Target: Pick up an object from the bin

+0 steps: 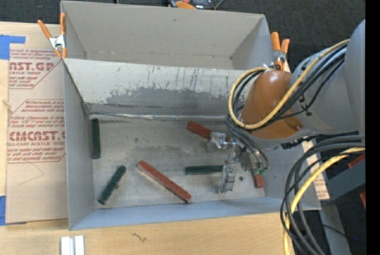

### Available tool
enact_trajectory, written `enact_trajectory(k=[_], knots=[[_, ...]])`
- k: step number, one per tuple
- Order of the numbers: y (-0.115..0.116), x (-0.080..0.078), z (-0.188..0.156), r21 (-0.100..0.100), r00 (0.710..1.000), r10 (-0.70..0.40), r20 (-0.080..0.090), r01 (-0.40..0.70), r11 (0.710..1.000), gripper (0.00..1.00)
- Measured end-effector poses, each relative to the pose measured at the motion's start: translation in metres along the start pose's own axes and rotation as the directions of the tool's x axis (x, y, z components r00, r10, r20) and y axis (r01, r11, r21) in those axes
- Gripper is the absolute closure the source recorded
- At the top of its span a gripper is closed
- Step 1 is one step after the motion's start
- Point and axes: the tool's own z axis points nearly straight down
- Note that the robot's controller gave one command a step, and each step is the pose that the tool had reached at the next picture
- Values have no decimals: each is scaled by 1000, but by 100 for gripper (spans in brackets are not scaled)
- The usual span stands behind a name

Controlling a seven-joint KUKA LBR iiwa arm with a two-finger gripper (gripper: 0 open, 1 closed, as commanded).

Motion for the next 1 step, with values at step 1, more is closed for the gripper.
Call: enact_trajectory(k=[1], knots=[[0,-3,-4,1,1000,0,7,0,1000,100]])
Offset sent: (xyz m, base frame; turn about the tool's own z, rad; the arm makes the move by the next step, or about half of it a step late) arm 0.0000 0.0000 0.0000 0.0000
